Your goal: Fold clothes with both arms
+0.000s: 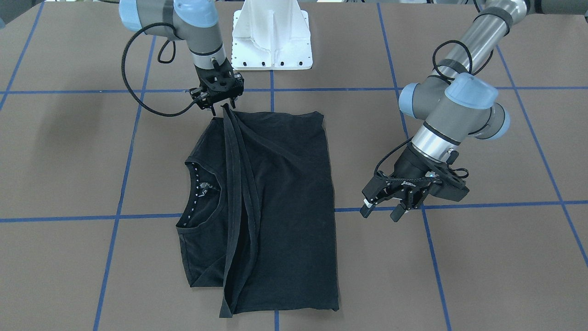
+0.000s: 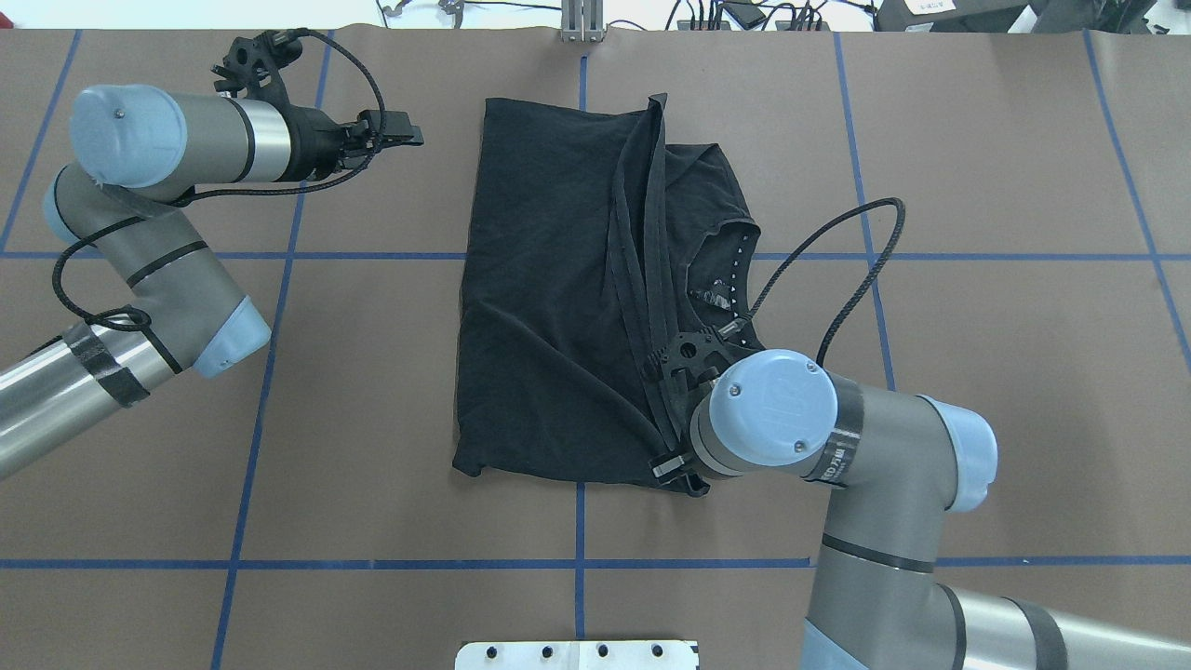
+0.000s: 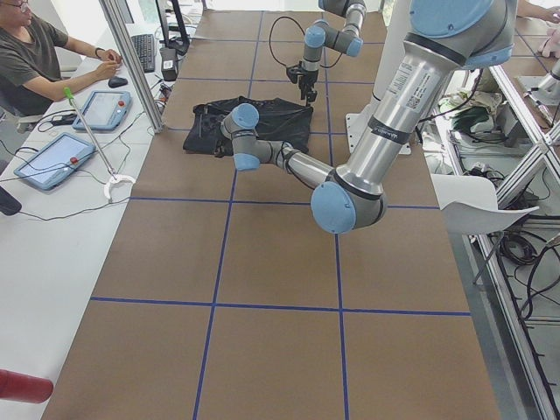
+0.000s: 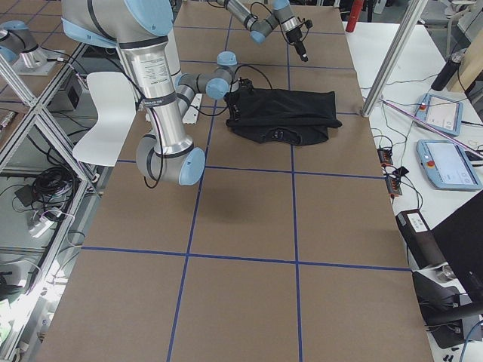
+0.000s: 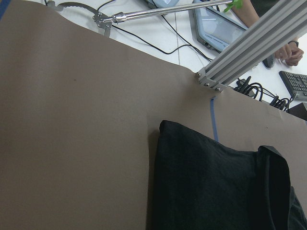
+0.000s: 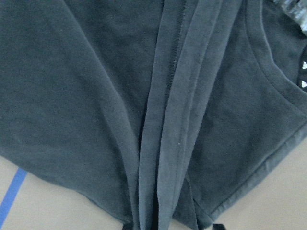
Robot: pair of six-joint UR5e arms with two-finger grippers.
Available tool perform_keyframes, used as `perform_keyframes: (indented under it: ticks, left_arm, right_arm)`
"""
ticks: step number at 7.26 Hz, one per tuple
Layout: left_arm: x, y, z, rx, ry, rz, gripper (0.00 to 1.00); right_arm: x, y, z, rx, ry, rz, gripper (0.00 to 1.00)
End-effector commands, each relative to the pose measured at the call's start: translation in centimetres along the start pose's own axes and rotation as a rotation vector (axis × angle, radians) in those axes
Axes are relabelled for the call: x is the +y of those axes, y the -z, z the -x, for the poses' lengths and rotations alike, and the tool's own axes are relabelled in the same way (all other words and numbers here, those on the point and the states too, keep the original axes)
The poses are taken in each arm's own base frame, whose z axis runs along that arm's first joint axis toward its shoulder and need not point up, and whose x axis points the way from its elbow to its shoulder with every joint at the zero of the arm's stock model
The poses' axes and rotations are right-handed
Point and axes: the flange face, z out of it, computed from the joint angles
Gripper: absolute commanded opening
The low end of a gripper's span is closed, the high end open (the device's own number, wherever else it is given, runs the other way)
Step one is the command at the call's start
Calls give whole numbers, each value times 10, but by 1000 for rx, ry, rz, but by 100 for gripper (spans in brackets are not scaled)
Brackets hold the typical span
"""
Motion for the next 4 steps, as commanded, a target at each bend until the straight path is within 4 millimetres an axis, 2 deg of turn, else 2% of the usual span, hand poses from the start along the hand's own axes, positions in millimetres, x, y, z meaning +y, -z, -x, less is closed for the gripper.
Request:
perform_keyframes:
  ticks: [1, 2, 3, 4]
  left_arm:
    - [2, -2, 3, -6, 2, -1, 100]
    - [2, -2, 3, -6, 2, -1, 100]
    - [3, -3, 4, -9, 3, 1, 100]
    - [3, -3, 4, -9, 3, 1, 100]
  right_arm:
    - [-6, -15, 11, 11, 32, 16, 60]
    - [-4, -18, 13, 10, 35, 20, 58]
    - [-5, -17, 13, 9, 34, 17, 47]
    - [-7, -15, 11, 6, 30, 15, 29]
